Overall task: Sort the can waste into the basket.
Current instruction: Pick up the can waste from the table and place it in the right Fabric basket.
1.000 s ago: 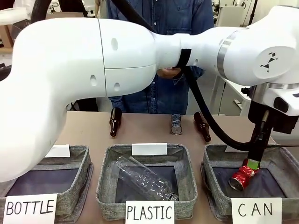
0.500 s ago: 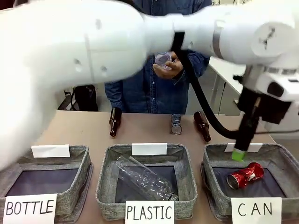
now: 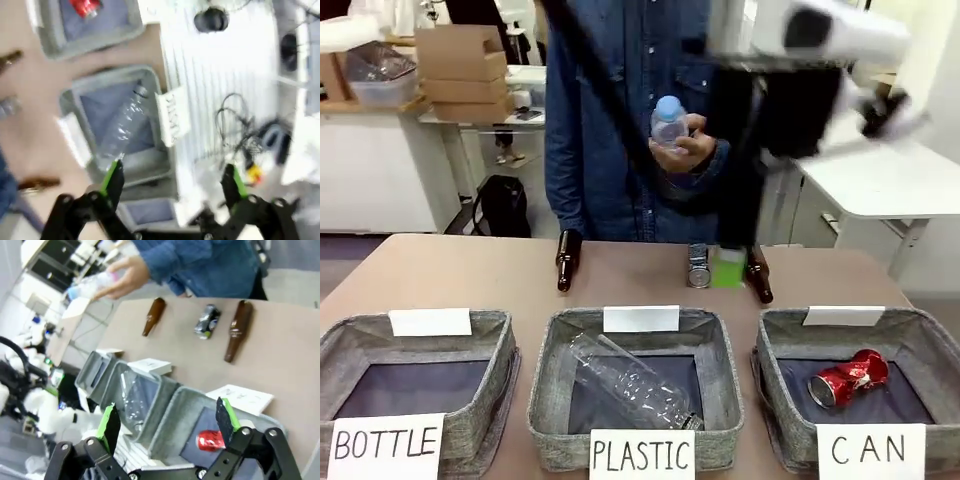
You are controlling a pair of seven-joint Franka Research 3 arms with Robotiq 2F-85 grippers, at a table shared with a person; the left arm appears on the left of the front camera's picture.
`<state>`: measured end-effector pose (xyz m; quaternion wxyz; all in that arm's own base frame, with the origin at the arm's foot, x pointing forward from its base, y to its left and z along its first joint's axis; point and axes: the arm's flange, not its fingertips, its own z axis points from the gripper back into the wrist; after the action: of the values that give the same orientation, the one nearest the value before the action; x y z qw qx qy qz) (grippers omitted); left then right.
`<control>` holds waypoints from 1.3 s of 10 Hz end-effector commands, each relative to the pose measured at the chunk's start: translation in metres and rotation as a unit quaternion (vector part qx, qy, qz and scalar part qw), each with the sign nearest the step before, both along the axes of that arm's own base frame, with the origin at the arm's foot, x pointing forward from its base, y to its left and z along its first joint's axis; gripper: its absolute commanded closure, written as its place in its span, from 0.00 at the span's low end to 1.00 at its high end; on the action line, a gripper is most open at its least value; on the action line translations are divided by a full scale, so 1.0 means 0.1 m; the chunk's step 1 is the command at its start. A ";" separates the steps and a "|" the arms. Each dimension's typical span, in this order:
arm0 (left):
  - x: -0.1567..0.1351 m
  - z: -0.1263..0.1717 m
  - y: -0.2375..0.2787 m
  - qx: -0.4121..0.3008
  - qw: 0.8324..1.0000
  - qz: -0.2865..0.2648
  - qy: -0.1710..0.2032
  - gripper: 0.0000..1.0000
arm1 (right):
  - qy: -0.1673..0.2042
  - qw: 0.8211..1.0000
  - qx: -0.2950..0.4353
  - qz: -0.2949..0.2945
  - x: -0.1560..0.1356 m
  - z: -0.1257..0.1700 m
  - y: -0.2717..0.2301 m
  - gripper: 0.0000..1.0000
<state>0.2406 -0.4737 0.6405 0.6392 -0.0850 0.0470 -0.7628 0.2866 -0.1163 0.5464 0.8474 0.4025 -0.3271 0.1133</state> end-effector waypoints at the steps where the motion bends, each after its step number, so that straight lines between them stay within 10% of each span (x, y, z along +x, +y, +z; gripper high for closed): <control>1: -0.17 -0.17 1.38 -0.074 0.981 0.178 0.001 0.00 | 0.039 0.999 0.016 0.031 0.34 -0.02 0.58 0.00; 4: -0.12 -0.23 3.11 -0.192 0.880 0.421 0.101 0.00 | 0.084 0.989 0.068 0.099 0.59 -0.14 1.40 0.00; 7: 0.05 -0.80 4.62 -0.331 0.631 0.671 0.207 0.00 | 0.103 0.990 0.072 0.071 0.64 -0.19 1.25 0.00; 8: 0.13 -1.04 4.83 -0.391 0.616 0.646 0.225 0.00 | 0.109 0.990 0.075 0.056 0.64 -0.21 1.14 0.00; 11: 0.37 -1.64 5.24 -0.491 0.497 0.680 0.221 0.00 | 0.121 0.990 0.073 0.020 0.66 -0.27 1.00 0.00; 12: 0.21 -1.31 5.36 -0.330 0.645 0.645 0.241 0.00 | 0.120 0.990 0.064 0.022 0.67 -0.26 1.03 0.00; 13: 0.21 -1.31 5.36 -0.330 0.645 0.645 0.241 0.00 | 0.105 0.991 0.078 0.032 0.64 -0.29 0.94 0.00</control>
<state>0.2816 0.0747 0.5006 0.8508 -0.5050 -0.1433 -0.0247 0.3506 -0.0213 0.5164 0.8405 0.4856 -0.2302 0.0687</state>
